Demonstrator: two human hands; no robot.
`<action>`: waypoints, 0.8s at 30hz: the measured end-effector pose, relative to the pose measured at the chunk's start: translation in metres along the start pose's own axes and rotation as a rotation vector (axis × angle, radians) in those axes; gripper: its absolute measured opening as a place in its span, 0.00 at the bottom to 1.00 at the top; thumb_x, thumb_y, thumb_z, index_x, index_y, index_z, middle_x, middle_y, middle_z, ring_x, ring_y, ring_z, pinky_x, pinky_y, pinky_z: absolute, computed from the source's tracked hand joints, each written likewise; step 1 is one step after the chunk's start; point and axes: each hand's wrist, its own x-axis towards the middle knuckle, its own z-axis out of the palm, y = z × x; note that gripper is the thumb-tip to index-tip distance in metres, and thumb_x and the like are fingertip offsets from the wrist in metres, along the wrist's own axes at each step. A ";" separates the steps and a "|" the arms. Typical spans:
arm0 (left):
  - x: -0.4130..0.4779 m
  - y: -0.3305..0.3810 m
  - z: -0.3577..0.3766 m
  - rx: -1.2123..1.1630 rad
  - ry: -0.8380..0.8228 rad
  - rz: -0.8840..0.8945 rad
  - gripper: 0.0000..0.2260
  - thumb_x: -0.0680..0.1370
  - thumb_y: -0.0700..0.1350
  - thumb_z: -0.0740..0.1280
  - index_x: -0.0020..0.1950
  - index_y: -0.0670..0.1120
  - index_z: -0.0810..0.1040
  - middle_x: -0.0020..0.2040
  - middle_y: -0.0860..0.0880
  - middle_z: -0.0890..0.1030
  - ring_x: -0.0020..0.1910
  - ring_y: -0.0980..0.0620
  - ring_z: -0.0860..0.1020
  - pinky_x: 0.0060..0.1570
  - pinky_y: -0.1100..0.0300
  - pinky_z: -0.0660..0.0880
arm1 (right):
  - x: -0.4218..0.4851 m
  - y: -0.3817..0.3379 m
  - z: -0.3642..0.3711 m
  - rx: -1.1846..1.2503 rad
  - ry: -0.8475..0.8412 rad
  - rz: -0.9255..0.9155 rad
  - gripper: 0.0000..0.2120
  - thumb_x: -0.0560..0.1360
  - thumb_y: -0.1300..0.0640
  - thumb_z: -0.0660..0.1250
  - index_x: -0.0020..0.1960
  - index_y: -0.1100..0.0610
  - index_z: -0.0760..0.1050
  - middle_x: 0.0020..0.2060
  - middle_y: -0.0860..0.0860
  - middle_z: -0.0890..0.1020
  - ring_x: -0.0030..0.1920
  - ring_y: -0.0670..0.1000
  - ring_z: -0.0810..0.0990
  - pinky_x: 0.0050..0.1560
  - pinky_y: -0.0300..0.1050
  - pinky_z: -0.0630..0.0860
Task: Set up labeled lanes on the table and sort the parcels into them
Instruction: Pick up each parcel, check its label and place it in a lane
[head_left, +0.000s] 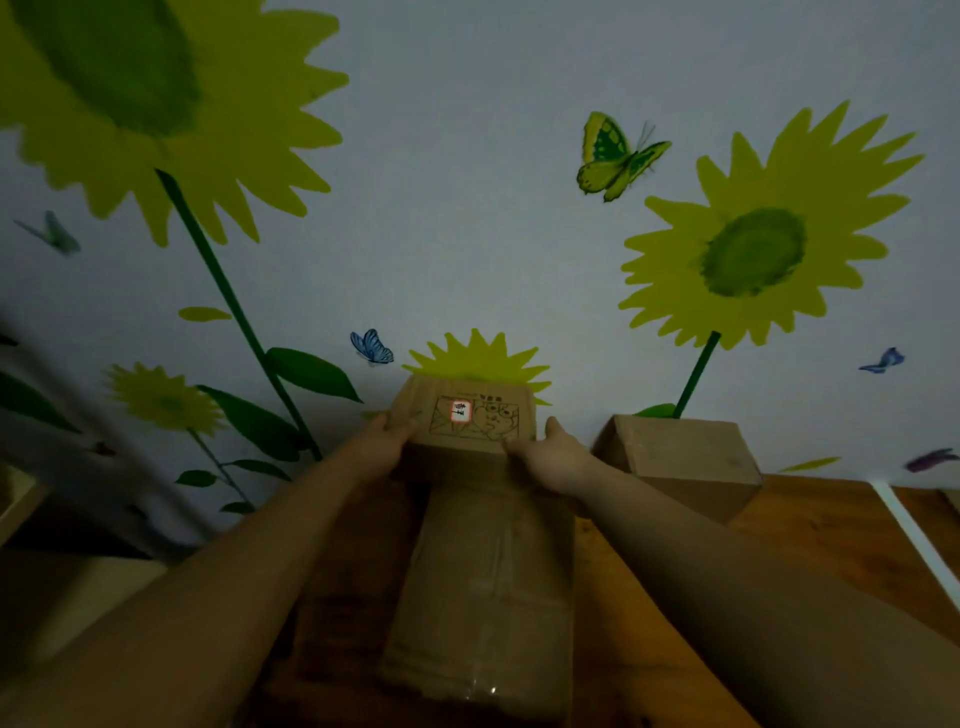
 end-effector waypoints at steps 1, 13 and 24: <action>0.000 -0.002 -0.001 -0.003 0.001 0.022 0.21 0.81 0.47 0.58 0.73 0.43 0.64 0.68 0.41 0.72 0.62 0.42 0.73 0.64 0.48 0.70 | 0.002 0.003 -0.001 0.036 0.022 0.020 0.33 0.77 0.46 0.64 0.73 0.60 0.55 0.66 0.58 0.71 0.61 0.58 0.75 0.61 0.52 0.74; -0.089 0.028 0.034 -0.228 0.017 0.238 0.14 0.82 0.48 0.56 0.68 0.51 0.67 0.60 0.46 0.76 0.50 0.52 0.76 0.48 0.55 0.74 | -0.074 0.023 -0.066 0.370 0.251 -0.150 0.22 0.76 0.37 0.60 0.61 0.52 0.68 0.51 0.51 0.77 0.52 0.53 0.77 0.57 0.57 0.76; -0.207 0.046 0.143 -0.323 0.118 0.309 0.14 0.80 0.49 0.60 0.66 0.50 0.72 0.59 0.47 0.78 0.57 0.49 0.77 0.48 0.52 0.77 | -0.195 0.118 -0.162 0.475 0.241 -0.361 0.12 0.76 0.59 0.66 0.58 0.53 0.70 0.48 0.50 0.77 0.48 0.50 0.78 0.54 0.53 0.78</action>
